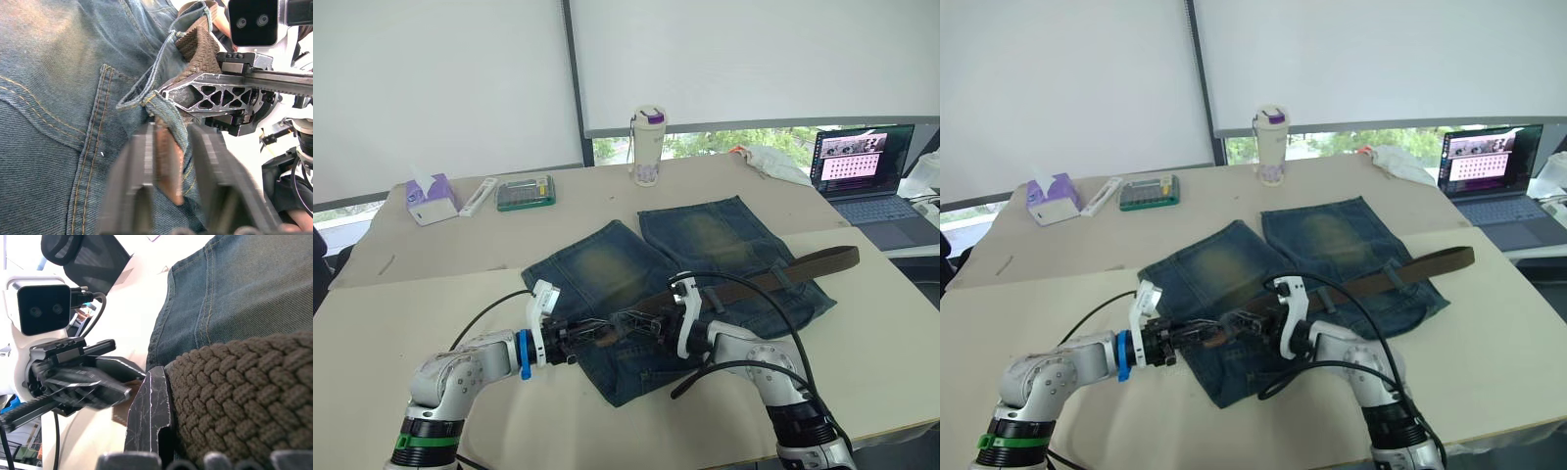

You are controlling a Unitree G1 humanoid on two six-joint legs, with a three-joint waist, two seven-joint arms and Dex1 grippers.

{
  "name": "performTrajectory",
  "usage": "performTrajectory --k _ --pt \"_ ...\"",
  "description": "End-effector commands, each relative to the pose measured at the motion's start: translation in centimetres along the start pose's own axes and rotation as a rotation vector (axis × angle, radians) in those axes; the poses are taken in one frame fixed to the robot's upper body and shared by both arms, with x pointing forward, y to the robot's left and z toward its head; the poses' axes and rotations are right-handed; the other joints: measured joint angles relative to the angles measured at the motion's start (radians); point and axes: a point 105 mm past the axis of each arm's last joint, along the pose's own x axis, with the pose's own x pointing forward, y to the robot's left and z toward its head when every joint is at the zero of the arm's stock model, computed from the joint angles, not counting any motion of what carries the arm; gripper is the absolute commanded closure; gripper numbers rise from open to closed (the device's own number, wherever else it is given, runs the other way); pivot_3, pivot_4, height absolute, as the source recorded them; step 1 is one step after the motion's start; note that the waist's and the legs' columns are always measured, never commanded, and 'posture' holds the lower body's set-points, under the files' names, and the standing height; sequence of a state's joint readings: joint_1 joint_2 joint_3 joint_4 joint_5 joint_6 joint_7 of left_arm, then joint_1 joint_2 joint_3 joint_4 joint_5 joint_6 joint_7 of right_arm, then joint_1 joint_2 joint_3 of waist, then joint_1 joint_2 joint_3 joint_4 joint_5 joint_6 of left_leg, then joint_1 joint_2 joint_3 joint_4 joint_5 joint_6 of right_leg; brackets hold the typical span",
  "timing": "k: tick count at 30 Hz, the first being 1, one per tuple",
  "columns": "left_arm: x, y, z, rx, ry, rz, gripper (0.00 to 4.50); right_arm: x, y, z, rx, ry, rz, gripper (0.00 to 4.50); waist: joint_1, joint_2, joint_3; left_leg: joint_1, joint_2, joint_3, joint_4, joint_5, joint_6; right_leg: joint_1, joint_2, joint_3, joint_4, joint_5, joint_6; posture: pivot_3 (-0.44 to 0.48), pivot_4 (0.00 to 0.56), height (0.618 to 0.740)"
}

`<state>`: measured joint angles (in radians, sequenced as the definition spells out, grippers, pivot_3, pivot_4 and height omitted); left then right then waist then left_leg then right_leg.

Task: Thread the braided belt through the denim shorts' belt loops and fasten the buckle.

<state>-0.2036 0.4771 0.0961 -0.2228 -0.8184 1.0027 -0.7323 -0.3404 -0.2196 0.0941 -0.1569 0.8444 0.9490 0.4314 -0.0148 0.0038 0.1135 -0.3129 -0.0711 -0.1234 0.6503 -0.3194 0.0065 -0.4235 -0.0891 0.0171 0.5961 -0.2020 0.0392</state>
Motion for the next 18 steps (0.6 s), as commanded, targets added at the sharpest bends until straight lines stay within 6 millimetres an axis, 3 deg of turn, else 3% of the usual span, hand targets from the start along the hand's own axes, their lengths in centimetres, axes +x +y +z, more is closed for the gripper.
performTrajectory --k 1,5,8,13,18 --pt "0.4 -1.2 0.3 0.024 0.0 -0.059 4.48 -0.2 1.2 1.4 -0.043 -0.056 0.044 4.5 0.0 0.0 0.0 0.0 0.0 0.0 0.0 0.0 0.0 0.0 0.0 0.0 0.0 0.0 0.0 0.0 0.15 0.74" --pt "0.4 -1.1 0.3 0.021 -0.001 -0.055 4.48 -0.5 1.3 1.5 -0.069 -0.053 0.049 4.5 0.0 0.0 0.0 0.0 0.0 0.0 0.0 0.0 0.0 0.0 0.0 0.0 0.0 0.0 0.0 0.0 0.15 0.74" --pt "0.5 -0.9 0.4 0.025 -0.005 -0.05 4.5 -1.6 1.6 1.1 -0.123 -0.02 0.036 3.31 0.004 0.0 0.0 0.0 0.0 0.0 0.0 0.0 0.0 0.0 0.0 0.0 0.0 0.0 0.0 0.0 0.15 0.74" --pt "0.6 -0.4 0.7 0.045 -0.004 -0.036 4.5 -4.6 0.4 0.6 -0.365 0.095 -0.125 1.63 0.008 0.0 0.0 -0.002 -0.002 0.0 0.0 0.0 0.0 0.0 -0.002 -0.001 -0.001 0.0 0.0 0.0 0.15 0.74" --pt "-0.5 0.7 0.2 0.087 0.056 -0.007 4.5 -5.5 -4.8 -1.5 -0.432 0.237 -0.395 1.63 0.0 -0.001 0.0 -0.001 0.0 0.001 0.0 0.001 -0.001 0.001 0.0 -0.001 -0.001 0.0 0.0 0.0 0.15 0.74"
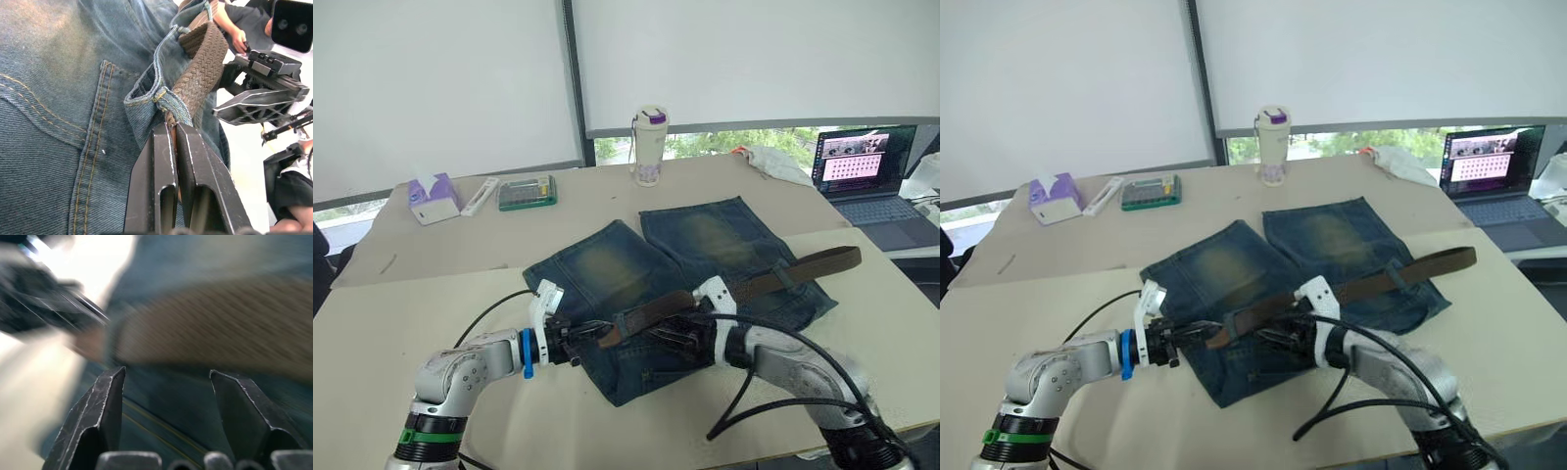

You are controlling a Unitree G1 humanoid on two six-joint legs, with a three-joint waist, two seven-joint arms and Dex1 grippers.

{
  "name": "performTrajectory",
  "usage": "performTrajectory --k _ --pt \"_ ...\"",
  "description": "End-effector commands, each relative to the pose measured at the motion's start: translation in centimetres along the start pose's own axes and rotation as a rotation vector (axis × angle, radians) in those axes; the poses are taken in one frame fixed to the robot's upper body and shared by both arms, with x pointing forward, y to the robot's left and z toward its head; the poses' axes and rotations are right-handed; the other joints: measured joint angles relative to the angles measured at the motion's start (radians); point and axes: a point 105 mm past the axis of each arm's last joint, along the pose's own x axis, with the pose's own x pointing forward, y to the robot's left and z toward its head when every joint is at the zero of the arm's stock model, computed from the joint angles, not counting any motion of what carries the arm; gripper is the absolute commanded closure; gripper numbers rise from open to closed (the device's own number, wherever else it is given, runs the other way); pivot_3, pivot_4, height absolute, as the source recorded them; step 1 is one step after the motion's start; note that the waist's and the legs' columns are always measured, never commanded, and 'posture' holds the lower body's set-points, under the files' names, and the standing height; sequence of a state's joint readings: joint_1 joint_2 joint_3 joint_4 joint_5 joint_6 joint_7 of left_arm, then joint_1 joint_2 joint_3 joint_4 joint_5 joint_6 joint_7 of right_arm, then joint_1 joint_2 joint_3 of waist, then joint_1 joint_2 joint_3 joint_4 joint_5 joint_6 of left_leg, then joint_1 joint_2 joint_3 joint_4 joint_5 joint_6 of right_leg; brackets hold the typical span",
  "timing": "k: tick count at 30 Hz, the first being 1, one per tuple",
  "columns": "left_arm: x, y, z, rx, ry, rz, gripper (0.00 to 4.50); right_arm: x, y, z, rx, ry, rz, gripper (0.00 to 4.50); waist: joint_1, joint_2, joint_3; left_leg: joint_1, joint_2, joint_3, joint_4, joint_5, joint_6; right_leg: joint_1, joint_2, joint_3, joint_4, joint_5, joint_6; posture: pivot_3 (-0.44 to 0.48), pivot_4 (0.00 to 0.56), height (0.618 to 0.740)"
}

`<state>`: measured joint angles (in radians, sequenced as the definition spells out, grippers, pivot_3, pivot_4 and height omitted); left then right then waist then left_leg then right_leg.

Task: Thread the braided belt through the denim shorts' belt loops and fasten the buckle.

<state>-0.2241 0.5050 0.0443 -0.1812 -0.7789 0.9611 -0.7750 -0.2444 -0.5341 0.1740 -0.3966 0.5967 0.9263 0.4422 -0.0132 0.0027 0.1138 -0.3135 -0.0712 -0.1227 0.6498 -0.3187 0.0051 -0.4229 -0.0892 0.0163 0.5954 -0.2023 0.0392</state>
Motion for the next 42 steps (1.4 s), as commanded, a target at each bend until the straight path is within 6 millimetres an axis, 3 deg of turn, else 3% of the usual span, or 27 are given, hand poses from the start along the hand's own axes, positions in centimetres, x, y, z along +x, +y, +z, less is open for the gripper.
performTrajectory --k 1,5,8,11,15,18,21,24,29,31,32,34,37,42 --pt "-1.7 1.2 0.3 0.068 0.044 0.033 4.5 1.4 -2.3 -2.3 -0.014 0.086 -0.146 1.63 -0.005 0.0 0.0 0.0 0.0 0.0 0.0 0.001 -0.002 0.0 0.0 0.0 0.0 0.0 0.0 0.0 0.15 0.74" --pt "-6.4 5.1 -1.4 0.097 0.211 0.182 4.5 2.7 -4.0 -3.7 0.042 0.11 -0.246 1.63 -0.008 -0.009 -0.005 0.008 0.001 0.003 -0.006 0.001 -0.002 0.003 0.003 0.002 0.0 -0.001 -0.003 0.0 0.15 0.74" --pt "-11.3 7.6 -0.9 0.091 0.249 0.309 4.5 3.3 -4.2 -3.5 0.075 0.092 -0.276 1.63 -0.006 -0.012 -0.008 0.01 0.001 0.001 -0.006 -0.002 0.003 0.004 0.003 0.001 0.001 -0.002 -0.003 0.0 0.15 0.74" --pt "-15.2 10.5 0.7 0.165 0.223 0.5 4.5 3.8 -3.0 -3.1 0.096 0.056 -0.228 1.63 -0.003 -0.012 -0.009 0.012 0.001 0.0 -0.006 -0.002 0.004 0.002 0.003 0.0 0.001 -0.002 -0.003 0.0 0.15 0.74" --pt "-22.2 15.1 3.6 0.225 0.126 0.92 4.5 5.1 1.1 0.1 0.184 -0.121 -0.022 1.63 0.001 -0.016 -0.01 0.012 0.001 -0.002 -0.007 -0.002 0.003 0.002 0.002 -0.001 0.001 -0.002 -0.003 0.0 0.15 0.74" --pt "-26.6 16.6 4.7 0.25 0.092 1.182 4.5 6.3 2.1 1.8 0.208 -0.181 0.034 1.63 -0.016 -0.019 -0.011 0.011 0.001 -0.001 -0.007 -0.002 0.0 0.0 0.003 -0.001 0.005 -0.001 -0.004 0.0 0.15 0.74" --pt "-30.8 17.2 5.0 0.256 0.104 1.451 4.5 7.2 1.7 1.2 0.206 -0.142 0.011 1.63 -0.025 -0.014 -0.01 0.011 0.001 0.0 -0.008 -0.002 -0.002 -0.005 0.0 -0.002 0.013 -0.002 -0.004 0.0 0.15 0.74" --pt "-33.2 17.0 5.2 0.242 0.086 1.586 4.5 7.7 1.3 1.0 0.209 -0.126 -0.007 1.63 -0.031 -0.017 -0.011 0.01 0.001 0.001 -0.008 -0.002 -0.003 -0.006 -0.001 -0.002 0.015 -0.002 -0.004 0.0 0.15 0.74" --pt "-32.1 17.1 4.4 0.213 0.081 1.481 4.5 7.2 0.7 1.6 0.207 -0.152 -0.001 1.63 -0.028 -0.016 -0.01 0.011 0.0 0.001 -0.008 -0.005 0.003 -0.006 -0.001 -0.003 0.015 -0.002 -0.004 0.0 0.15 0.74" --pt "-29.5 16.9 4.2 0.147 0.026 1.277 4.5 6.4 1.4 1.9 0.175 -0.162 0.062 1.63 -0.023 -0.016 -0.01 0.011 0.0 0.001 -0.008 -0.005 0.003 -0.006 -0.001 -0.004 0.015 -0.002 -0.004 0.0 0.15 0.74" --pt "-27.1 16.0 4.7 0.126 -0.021 1.085 4.15 5.4 2.0 2.6 0.148 -0.196 0.124 1.6 -0.021 -0.014 -0.01 0.011 0.0 0.001 -0.008 -0.005 0.003 -0.006 -0.002 -0.004 0.015 -0.002 -0.004 0.0 0.15 0.74" --pt "-22.8 12.4 5.9 0.065 -0.108 0.672 3.46 3.2 3.3 3.7 0.105 -0.245 0.242 1.1 -0.015 -0.008 -0.006 0.009 -0.002 0.0 -0.007 -0.006 0.005 -0.004 -0.003 -0.005 0.015 -0.002 -0.003 0.0 0.15 0.74" --pt "-17.2 5.7 5.8 0.052 0.002 0.263 2.48 -1.4 4.1 4.9 0.023 -0.262 0.329 0.14 -0.017 -0.008 -0.002 0.005 -0.001 0.0 -0.004 -0.008 0.008 -0.005 -0.004 -0.006 0.015 -0.002 -0.002 0.0 0.15 0.74" --pt "-9.0 -1.4 5.1 0.158 0.154 -0.066 0.78 -6.2 2.5 6.1 -0.13 -0.209 0.195 0.0 -0.01 -0.006 0.003 0.007 0.001 -0.001 -0.006 -0.008 0.008 -0.001 -0.003 -0.005 0.005 -0.003 -0.002 0.0 0.15 0.74"
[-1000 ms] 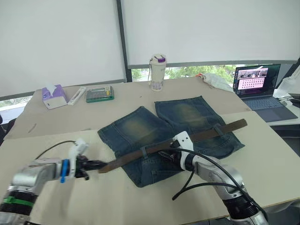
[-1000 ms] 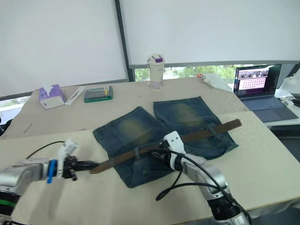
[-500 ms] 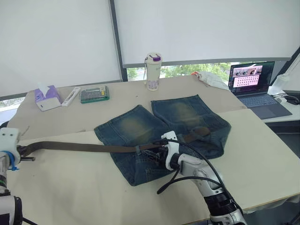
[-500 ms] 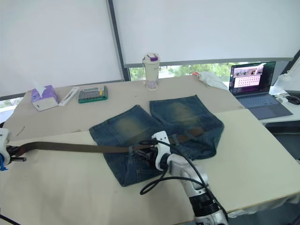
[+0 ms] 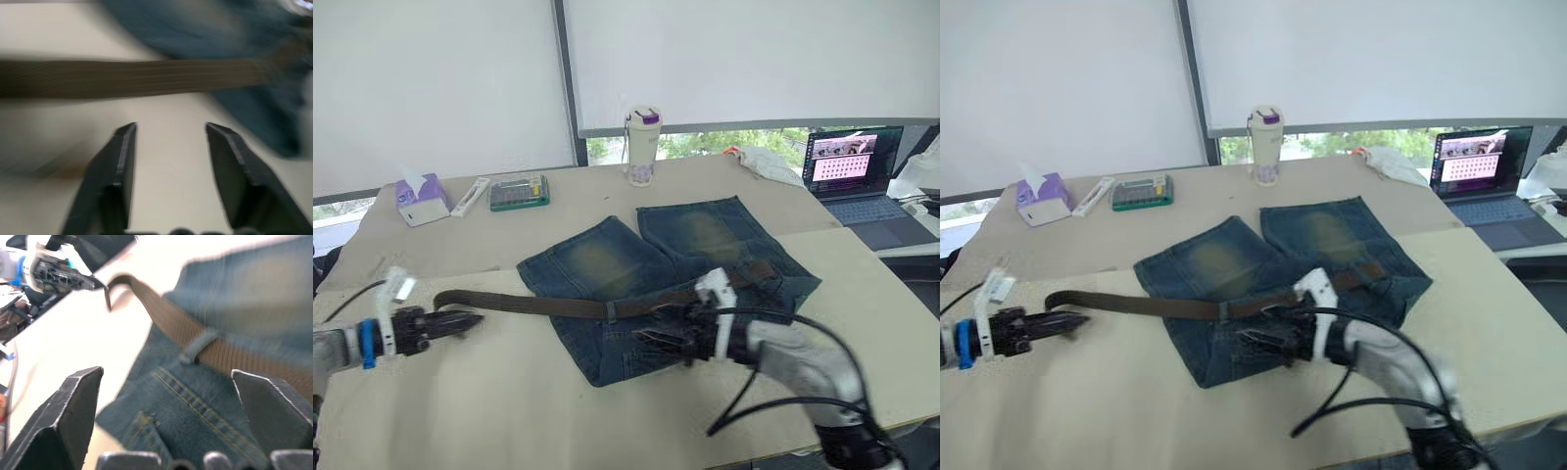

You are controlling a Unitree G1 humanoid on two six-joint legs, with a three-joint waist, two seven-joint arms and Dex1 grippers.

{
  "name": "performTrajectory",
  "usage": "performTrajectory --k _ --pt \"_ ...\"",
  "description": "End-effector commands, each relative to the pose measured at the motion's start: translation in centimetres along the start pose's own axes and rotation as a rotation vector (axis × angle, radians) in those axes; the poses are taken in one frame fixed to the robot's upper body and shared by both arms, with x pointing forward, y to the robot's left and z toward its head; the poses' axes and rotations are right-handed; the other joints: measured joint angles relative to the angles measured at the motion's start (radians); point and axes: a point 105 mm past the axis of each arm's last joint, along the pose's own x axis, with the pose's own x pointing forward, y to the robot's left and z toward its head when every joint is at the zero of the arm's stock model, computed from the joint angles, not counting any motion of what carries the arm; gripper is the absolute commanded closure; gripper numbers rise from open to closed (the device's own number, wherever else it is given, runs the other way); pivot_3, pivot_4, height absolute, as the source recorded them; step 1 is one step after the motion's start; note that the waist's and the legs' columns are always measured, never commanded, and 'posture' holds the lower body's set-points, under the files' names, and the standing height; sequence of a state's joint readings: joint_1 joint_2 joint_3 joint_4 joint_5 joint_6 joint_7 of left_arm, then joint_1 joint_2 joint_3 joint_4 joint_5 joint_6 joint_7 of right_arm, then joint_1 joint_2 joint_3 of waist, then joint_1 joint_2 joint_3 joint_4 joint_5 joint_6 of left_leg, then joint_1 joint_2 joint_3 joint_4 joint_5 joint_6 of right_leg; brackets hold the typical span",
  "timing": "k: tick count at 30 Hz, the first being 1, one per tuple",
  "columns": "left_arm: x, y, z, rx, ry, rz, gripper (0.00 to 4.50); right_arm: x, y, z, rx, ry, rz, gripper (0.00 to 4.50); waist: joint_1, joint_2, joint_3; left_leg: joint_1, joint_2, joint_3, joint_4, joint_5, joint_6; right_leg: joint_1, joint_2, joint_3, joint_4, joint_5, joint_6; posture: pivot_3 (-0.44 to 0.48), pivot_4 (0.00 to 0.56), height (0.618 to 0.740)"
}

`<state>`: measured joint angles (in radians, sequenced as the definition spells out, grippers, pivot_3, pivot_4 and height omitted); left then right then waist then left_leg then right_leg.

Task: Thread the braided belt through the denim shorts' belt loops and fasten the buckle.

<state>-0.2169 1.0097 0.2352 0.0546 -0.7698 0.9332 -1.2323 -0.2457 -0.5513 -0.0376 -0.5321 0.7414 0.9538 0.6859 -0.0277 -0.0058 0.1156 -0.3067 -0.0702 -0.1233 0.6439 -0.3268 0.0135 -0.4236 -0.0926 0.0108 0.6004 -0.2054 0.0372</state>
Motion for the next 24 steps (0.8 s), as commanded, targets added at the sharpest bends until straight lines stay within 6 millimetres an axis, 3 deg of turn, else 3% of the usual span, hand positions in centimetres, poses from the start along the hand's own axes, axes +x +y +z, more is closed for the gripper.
performTrajectory --k 1,2,6,11,14,18,19,20,24 --pt "5.0 -5.1 1.0 0.12 0.069 -0.19 0.38 -2.7 0.1 2.5 -0.12 0.006 -0.072 0.0 0.012 0.006 0.003 0.001 0.0 0.0 0.0 0.0 0.0 0.002 0.001 0.0 -0.001 0.0 0.0 0.0 0.15 0.74" --pt "6.5 -5.1 1.0 0.169 0.084 -0.172 0.08 -3.3 -0.3 2.9 -0.143 0.022 -0.11 0.0 0.012 0.006 0.003 0.001 0.0 0.001 0.0 0.0 0.0 0.003 0.0 0.0 -0.002 0.0 0.0 0.0 0.15 0.74" --pt "12.9 -4.4 1.9 0.296 0.108 -0.11 0.04 -5.9 -2.9 3.3 -0.265 0.22 -0.257 0.0 0.026 0.005 0.004 -0.001 -0.002 0.005 0.002 0.003 -0.002 0.003 0.0 0.001 -0.001 0.001 0.0 0.0 0.15 0.74" --pt "18.4 -1.3 1.3 0.395 0.216 0.022 0.04 -9.8 -10.0 2.7 -0.425 0.548 -0.528 0.0 0.027 0.002 0.006 -0.006 -0.001 0.011 0.004 0.004 -0.005 0.003 0.002 0.003 -0.005 0.003 -0.001 0.0 0.15 0.74" --pt "20.6 -1.0 0.7 0.478 0.281 0.012 0.04 -10.7 -13.1 2.9 -0.398 0.622 -0.549 0.0 0.025 0.001 0.007 -0.003 -0.002 0.018 0.005 0.007 -0.007 0.003 0.002 0.003 -0.006 0.003 -0.001 0.0 0.15 0.74" --pt "21.9 -0.4 -1.0 0.572 0.373 -0.019 0.04 -11.1 -17.5 2.5 -0.397 0.724 -0.604 0.0 0.023 0.001 0.007 -0.006 -0.001 0.02 0.005 0.008 -0.009 0.002 0.002 0.003 -0.006 0.003 -0.001 0.0 0.15 0.74" --pt "22.1 -0.8 -1.6 0.575 0.394 -0.056 0.56 -11.1 -18.3 2.2 -0.395 0.746 -0.607 0.0 0.021 0.001 0.007 -0.007 -0.001 0.02 0.005 0.008 -0.009 0.002 0.002 0.003 -0.006 0.003 -0.001 0.0 0.15 0.74" --pt "22.3 -1.1 -2.0 0.579 0.407 -0.082 0.77 -11.0 -18.9 1.8 -0.381 0.765 -0.6 0.52 0.02 0.001 0.006 -0.006 -0.001 0.02 0.005 0.008 -0.009 0.004 0.002 0.004 -0.006 0.003 -0.001 0.0 0.15 0.74" --pt "22.2 -0.1 -2.4 0.638 0.423 -0.049 2.13 -9.1 -19.2 1.8 -0.36 0.728 -0.543 1.82 0.025 0.005 0.004 -0.006 0.0 0.019 0.008 0.009 -0.009 0.001 0.001 0.003 -0.005 0.003 -0.001 0.0 0.15 0.74"
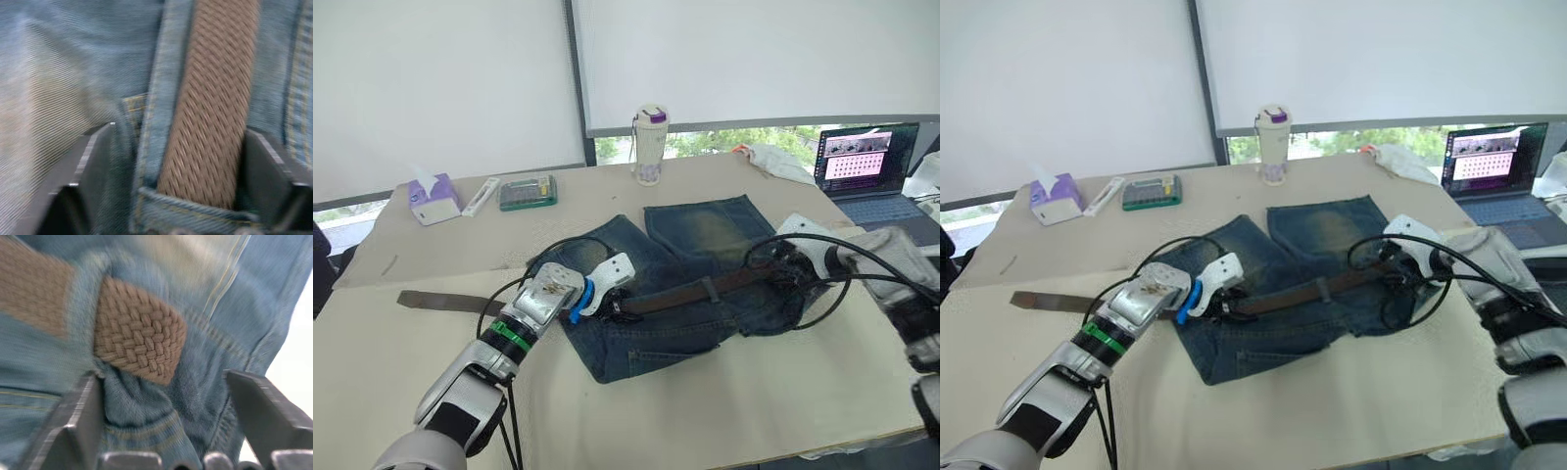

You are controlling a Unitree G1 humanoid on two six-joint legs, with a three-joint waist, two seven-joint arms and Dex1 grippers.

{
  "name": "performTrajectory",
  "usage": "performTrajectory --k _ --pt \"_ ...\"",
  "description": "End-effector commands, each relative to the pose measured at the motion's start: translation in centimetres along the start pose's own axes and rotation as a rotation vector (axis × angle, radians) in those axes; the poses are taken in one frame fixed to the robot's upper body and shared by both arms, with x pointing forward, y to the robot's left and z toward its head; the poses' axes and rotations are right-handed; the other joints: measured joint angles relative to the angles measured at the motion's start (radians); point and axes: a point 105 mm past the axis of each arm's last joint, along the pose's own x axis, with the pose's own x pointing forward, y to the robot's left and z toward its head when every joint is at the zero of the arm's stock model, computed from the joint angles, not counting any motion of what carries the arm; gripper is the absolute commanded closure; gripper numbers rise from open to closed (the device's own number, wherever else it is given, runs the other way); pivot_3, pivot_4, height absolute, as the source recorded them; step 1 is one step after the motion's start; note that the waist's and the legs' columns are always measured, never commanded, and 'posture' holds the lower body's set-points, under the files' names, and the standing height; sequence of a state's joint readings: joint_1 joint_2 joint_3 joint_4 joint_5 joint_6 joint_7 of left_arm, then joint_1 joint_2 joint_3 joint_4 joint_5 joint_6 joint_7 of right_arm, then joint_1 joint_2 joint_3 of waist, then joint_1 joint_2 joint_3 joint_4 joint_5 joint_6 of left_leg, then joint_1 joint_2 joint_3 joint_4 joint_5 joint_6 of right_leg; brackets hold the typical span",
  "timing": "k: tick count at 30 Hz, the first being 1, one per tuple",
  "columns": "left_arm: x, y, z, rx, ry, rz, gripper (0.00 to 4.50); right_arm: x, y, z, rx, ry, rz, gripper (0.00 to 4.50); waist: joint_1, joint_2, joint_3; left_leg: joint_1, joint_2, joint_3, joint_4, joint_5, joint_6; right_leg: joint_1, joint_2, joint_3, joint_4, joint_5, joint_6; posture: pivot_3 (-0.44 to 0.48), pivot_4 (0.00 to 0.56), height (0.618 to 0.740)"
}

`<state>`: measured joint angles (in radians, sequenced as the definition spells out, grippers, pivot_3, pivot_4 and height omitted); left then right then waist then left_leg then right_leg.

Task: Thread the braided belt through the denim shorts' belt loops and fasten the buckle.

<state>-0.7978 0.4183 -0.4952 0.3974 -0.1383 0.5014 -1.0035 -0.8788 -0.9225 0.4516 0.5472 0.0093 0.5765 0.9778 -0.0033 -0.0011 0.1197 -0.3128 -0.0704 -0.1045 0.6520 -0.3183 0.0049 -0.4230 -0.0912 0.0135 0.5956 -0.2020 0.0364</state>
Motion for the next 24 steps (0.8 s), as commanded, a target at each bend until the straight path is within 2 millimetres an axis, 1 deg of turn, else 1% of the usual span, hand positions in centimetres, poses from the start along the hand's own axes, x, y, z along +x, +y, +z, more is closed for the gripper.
performTrajectory --k 1,2,3,5,7,8,10,12,14,15,16,17,19,20,21,22,23,24 --pt "0.4 0.3 -3.0 0.0 0.101 0.027 2.4 -0.5 -0.5 2.8 -0.008 -0.107 0.006 2.15 0.0 0.001 -0.001 -0.001 0.0 0.0 0.0 0.0 0.0 0.0 -0.001 0.0 0.0 0.0 0.0 0.0 0.15 0.74" --pt "0.1 0.8 -3.1 0.01 0.104 0.049 2.68 -0.5 -0.3 3.6 0.004 -0.14 0.012 2.42 0.0 0.002 -0.001 -0.001 0.0 -0.001 0.0 0.0 0.0 0.0 -0.001 0.001 0.0 0.001 0.001 0.0 0.15 0.74" --pt "-0.4 2.0 -3.3 0.035 0.116 0.101 3.11 -0.4 -0.3 4.4 0.007 -0.17 0.002 2.88 0.0 0.002 -0.002 -0.002 0.0 -0.003 0.001 0.0 0.0 0.002 -0.001 0.001 0.0 0.001 0.001 0.0 0.15 0.74" --pt "-1.6 4.4 -3.7 0.076 0.14 0.195 3.66 -0.1 -0.4 5.6 -0.006 -0.216 -0.028 3.48 0.0 0.003 -0.002 -0.001 0.0 -0.005 0.001 -0.001 0.001 0.003 -0.001 0.002 0.0 0.002 0.002 0.0 0.15 0.74" --pt "-2.9 6.7 -3.6 0.11 0.158 0.293 4.25 0.3 -0.7 6.7 0.006 -0.259 -0.061 4.23 -0.005 0.002 -0.002 0.002 -0.001 -0.005 0.001 -0.001 0.001 0.003 0.0 0.002 0.0 0.003 0.001 0.0 0.15 0.74" --pt "-4.2 8.5 -3.3 0.145 0.172 0.385 4.34 0.6 -1.0 7.7 0.014 -0.295 -0.092 4.47 -0.009 0.001 -0.001 0.004 -0.001 -0.005 0.002 0.0 0.001 0.003 0.0 0.002 0.0 0.004 0.001 0.0 0.15 0.74" --pt "-6.6 11.3 -2.1 0.205 0.172 0.544 4.34 0.8 -1.8 9.6 0.034 -0.367 -0.165 4.5 -0.019 0.0 -0.001 0.004 -0.001 -0.005 0.002 0.0 -0.001 0.001 0.002 0.002 0.001 0.006 -0.001 0.0 0.15 0.74" --pt "-8.1 12.7 -1.0 0.25 0.167 0.636 4.34 0.8 -2.6 10.8 0.052 -0.412 -0.222 4.5 -0.023 0.0 -0.001 0.002 -0.001 -0.004 0.001 0.001 -0.002 -0.002 0.002 0.003 0.001 0.006 -0.001 0.0 0.15 0.74" --pt "-9.3 13.5 1.1 0.328 0.107 0.697 4.35 0.2 -3.0 12.4 0.049 -0.509 -0.266 4.5 -0.024 0.0 -0.001 -0.003 0.0 -0.005 0.0 0.002 -0.003 -0.01 0.001 0.003 0.009 0.007 -0.001 0.0 0.15 0.74" --pt "-10.0 13.7 2.2 0.352 0.059 0.712 4.35 -0.3 -2.4 13.4 0.038 -0.595 -0.233 4.5 -0.022 0.0 -0.001 -0.009 -0.001 -0.005 0.002 0.002 -0.003 -0.017 -0.001 0.004 0.014 0.007 0.0 0.0 0.15 0.74" --pt "-10.3 13.4 2.7 0.378 0.015 0.693 4.35 -1.2 -1.5 14.3 0.075 -0.725 -0.171 4.5 -0.019 0.001 -0.001 -0.011 -0.001 -0.005 0.003 0.002 -0.003 -0.02 -0.002 0.004 0.014 0.007 0.0 0.0 0.15 0.74" --pt "-10.2 12.8 2.6 0.39 -0.017 0.644 4.35 -1.8 -0.7 14.4 0.106 -0.82 -0.107 4.5 -0.015 0.0 -0.001 -0.014 -0.001 -0.006 0.005 0.002 -0.003 -0.022 -0.002 0.002 0.014 0.007 0.001 0.0 0.15 0.74" --pt "-9.6 10.8 1.5 0.335 -0.098 0.474 4.35 -2.2 0.7 12.7 0.076 -0.837 -0.061 4.5 -0.012 0.001 -0.003 -0.017 -0.001 -0.009 0.008 0.002 -0.003 -0.023 -0.002 0.001 0.013 0.007 0.001 0.0 0.15 0.74" --pt "-9.7 9.6 1.0 0.267 -0.171 0.391 4.35 -2.3 2.0 11.7 0.058 -0.838 -0.021 4.5 -0.01 0.003 -0.004 -0.018 -0.001 -0.01 0.007 0.002 -0.003 -0.023 -0.002 0.0 0.013 0.008 0.001 0.0 0.15 0.74" --pt "-10.1 8.8 0.7 0.224 -0.224 0.338 4.35 -2.4 3.1 11.2 0.048 -0.842 0.006 4.5 -0.007 0.005 -0.005 -0.018 -0.001 -0.011 0.008 0.002 -0.002 -0.022 -0.003 -0.001 0.013 0.008 0.002 0.0 0.15 0.74" --pt "-10.9 8.4 -0.1 0.092 -0.279 0.292 4.35 -2.7 4.5 10.5 0.046 -0.854 0.048 4.5 -0.006 0.008 -0.006 -0.019 -0.002 -0.012 0.007 0.002 -0.001 -0.021 -0.003 -0.001 0.012 0.008 0.002 0.0 0.15 0.74" --pt "-11.7 7.4 -0.7 0.001 -0.32 0.223 3.85 -2.9 5.8 9.9 0.042 -0.859 0.078 4.5 -0.009 0.008 -0.006 -0.02 -0.002 -0.013 0.008 0.001 0.0 -0.021 -0.003 -0.001 0.012 0.008 0.002 0.0 0.15 0.74" --pt "-12.9 6.9 -0.6 -0.095 -0.381 0.197 3.3 -3.0 7.2 9.2 0.044 -0.857 0.108 4.5 -0.012 0.008 -0.006 -0.02 -0.002 -0.013 0.009 0.001 0.0 -0.02 -0.001 -0.001 0.013 0.008 0.003 0.0 0.15 0.74"
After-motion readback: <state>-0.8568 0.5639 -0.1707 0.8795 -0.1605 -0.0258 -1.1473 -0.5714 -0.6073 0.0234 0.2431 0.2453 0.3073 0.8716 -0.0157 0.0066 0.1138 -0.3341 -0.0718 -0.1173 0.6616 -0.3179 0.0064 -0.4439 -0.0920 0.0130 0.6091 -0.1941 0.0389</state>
